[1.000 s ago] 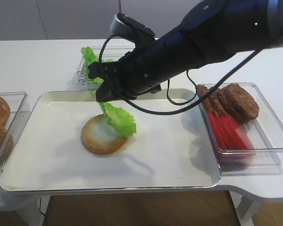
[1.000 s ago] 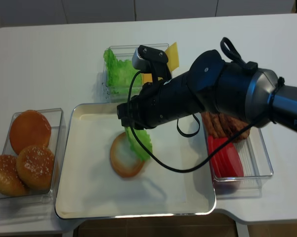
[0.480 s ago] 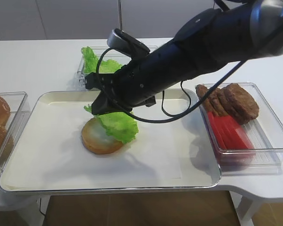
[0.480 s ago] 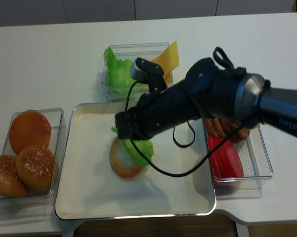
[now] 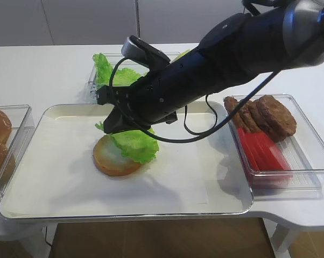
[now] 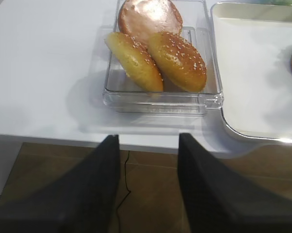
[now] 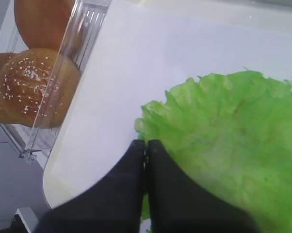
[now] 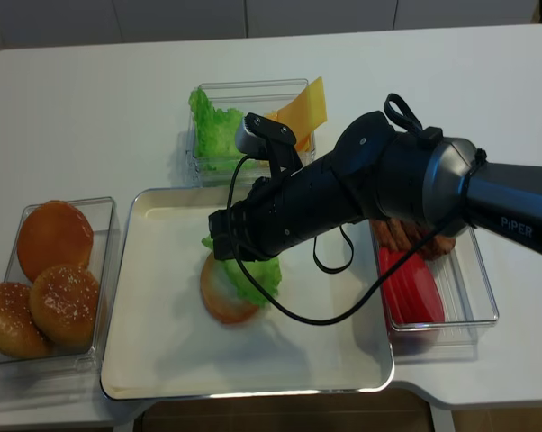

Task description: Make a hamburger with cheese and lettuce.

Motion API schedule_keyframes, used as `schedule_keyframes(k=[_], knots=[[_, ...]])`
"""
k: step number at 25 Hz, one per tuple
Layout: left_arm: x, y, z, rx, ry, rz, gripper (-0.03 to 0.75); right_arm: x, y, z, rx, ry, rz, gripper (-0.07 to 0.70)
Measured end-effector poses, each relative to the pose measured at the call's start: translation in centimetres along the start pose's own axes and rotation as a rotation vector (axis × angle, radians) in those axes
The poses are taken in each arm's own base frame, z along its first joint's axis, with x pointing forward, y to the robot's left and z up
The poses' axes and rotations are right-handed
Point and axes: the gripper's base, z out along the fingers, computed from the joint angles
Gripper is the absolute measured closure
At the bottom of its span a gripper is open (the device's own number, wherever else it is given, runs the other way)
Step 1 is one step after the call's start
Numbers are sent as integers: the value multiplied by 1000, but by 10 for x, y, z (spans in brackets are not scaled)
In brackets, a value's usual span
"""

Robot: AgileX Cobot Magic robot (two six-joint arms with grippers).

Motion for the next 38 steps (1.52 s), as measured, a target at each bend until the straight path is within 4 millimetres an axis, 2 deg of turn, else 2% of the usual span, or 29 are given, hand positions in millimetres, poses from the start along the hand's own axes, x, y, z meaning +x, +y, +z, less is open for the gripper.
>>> schedule_keyframes(k=[4, 16, 23, 30, 38], knots=[[0, 0, 0, 0, 0, 0, 417, 1, 1, 0, -6, 6, 0, 561], [0, 0, 0, 0, 0, 0, 417, 2, 4, 0, -39, 18, 24, 274], [0, 0, 0, 0, 0, 0, 417, 2, 6, -3, -46, 24, 35, 235], [0, 0, 0, 0, 0, 0, 417, -1, 17, -34, 80, 5, 3, 234], [0, 0, 0, 0, 0, 0, 417, 4, 19, -89, 425, 29, -47, 234]])
